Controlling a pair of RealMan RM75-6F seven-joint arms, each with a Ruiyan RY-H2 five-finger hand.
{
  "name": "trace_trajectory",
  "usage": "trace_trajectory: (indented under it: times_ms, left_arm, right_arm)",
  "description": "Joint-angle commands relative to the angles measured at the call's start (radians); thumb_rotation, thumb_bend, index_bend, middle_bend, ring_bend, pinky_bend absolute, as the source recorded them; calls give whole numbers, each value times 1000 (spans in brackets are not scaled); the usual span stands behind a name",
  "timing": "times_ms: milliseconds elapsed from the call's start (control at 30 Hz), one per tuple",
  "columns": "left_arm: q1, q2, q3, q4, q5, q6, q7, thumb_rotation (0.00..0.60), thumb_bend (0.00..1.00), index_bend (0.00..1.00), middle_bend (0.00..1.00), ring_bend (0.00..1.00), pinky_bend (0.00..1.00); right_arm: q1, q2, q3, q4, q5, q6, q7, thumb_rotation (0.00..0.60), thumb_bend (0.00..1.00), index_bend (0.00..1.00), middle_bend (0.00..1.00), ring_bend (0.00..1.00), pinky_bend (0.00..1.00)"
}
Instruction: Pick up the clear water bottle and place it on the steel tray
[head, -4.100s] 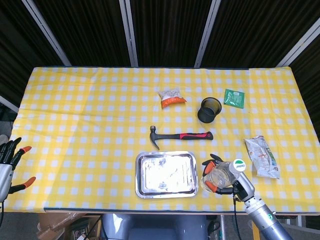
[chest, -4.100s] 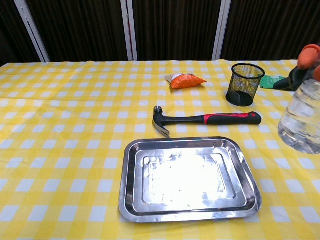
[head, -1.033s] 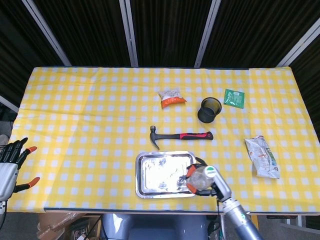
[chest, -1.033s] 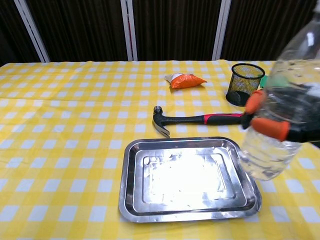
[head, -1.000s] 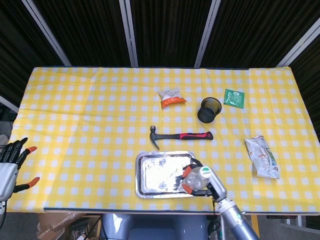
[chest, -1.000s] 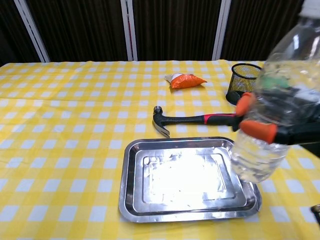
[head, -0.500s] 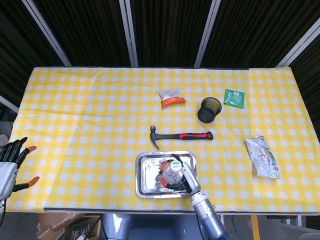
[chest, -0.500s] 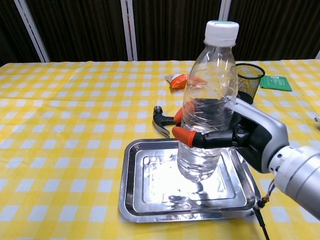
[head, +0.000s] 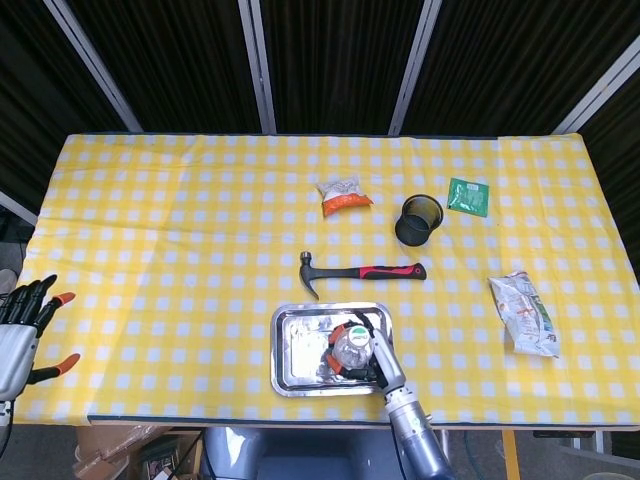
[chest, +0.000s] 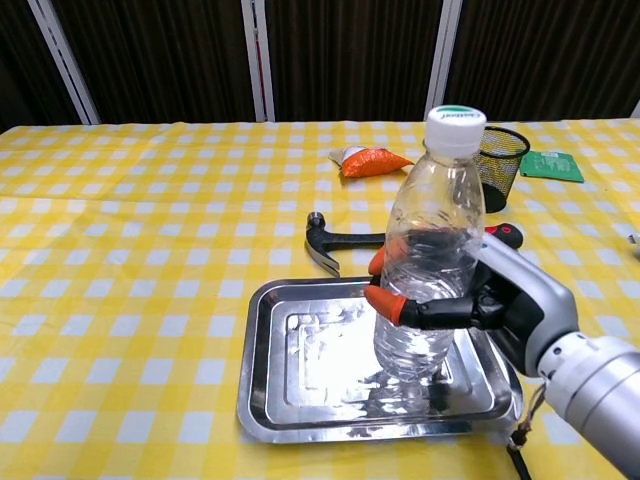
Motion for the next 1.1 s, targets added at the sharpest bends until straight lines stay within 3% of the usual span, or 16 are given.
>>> trace_trajectory:
  times_ms: [33,300,733,1100]
  left_arm:
    - [-1,-1,-1,0,-5,-3,2,600,180,186,0,0,0]
    - [-3,-4,1,-1,-2,-6,10,600,180,186,0,0,0]
    - [-4,-2,1,0,-5,-6,5,600,180,186,0,0,0]
    - [-5,0,2,0,-6,-8,3,600,180,186,0,0,0]
  right_arm:
    - [-17,-40,-27,64,-51,31,52,600,515,792,621,307,0]
    - [-35,-76,-34,110,-85,72,85,600,515,792,621,307,0]
    - [-53,-125,-47,159,-100,107,-46,600,515,792,621,307,0]
    - [-51,-126,-49,171,-90,77,-64,600,516,792,621,307,0]
